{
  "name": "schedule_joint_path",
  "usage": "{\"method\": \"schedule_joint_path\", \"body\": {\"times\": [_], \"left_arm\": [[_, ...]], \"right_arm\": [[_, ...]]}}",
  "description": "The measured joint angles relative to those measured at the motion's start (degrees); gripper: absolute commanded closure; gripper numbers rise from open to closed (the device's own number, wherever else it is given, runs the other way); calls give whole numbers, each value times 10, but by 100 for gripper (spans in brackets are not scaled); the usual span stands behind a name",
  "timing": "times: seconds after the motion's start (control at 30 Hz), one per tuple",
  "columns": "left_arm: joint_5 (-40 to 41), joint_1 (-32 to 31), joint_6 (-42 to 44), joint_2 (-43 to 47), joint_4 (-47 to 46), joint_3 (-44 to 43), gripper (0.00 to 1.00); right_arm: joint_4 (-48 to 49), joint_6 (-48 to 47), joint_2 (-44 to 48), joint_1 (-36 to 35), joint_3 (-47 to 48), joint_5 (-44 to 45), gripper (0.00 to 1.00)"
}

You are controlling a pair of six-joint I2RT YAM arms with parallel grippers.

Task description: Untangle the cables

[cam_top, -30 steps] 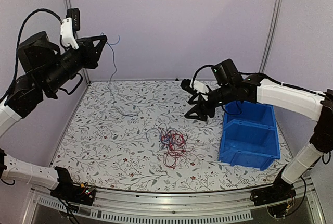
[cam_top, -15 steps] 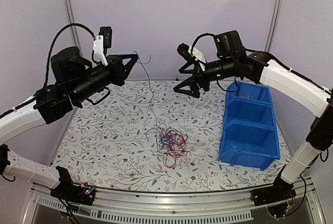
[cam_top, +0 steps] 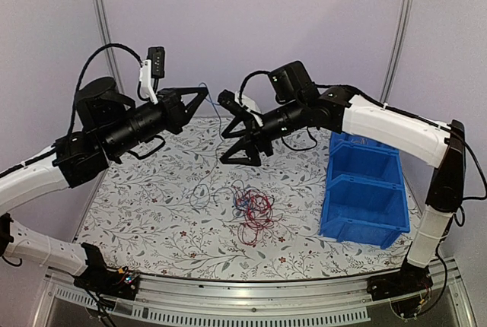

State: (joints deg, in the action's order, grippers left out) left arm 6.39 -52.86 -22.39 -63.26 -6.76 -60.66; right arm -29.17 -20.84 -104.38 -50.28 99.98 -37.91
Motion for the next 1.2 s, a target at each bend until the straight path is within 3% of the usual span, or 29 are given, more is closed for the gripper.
{"method": "schedule_joint_path", "body": {"times": [0.07, 0.23, 0.3, 0.4, 0.43, 0.53, 0.63, 0.73, 1.03, 1.2], "left_arm": [[0, 0, -4, 7, -3, 5, 100], [0, 0, -12, 19, -13, 7, 100], [0, 0, -16, 23, -16, 7, 100], [-2, 0, -19, 28, -19, 9, 100], [-2, 0, -19, 30, -21, 12, 100], [-1, 0, -20, 37, -22, 19, 98], [4, 0, -23, 48, -23, 31, 65], [16, 0, -15, 68, -23, 50, 51], [94, 0, -14, 126, -11, 152, 48], [126, 0, -15, 139, -1, 184, 48]], "right_arm": [[5, 5, -2, -1, 2, -5, 15], [20, 17, -17, -1, 25, -6, 34], [24, 19, -25, -1, 35, -4, 52], [26, 22, -30, -1, 37, -2, 96], [27, 22, -31, -1, 37, 0, 100], [26, 28, -32, -1, 37, 11, 100], [25, 20, -29, -1, 35, 39, 100], [17, -1, -7, 3, 21, 77, 100], [7, -48, 176, 108, 12, 153, 100], [7, -74, 262, 186, -42, 181, 100]]}}
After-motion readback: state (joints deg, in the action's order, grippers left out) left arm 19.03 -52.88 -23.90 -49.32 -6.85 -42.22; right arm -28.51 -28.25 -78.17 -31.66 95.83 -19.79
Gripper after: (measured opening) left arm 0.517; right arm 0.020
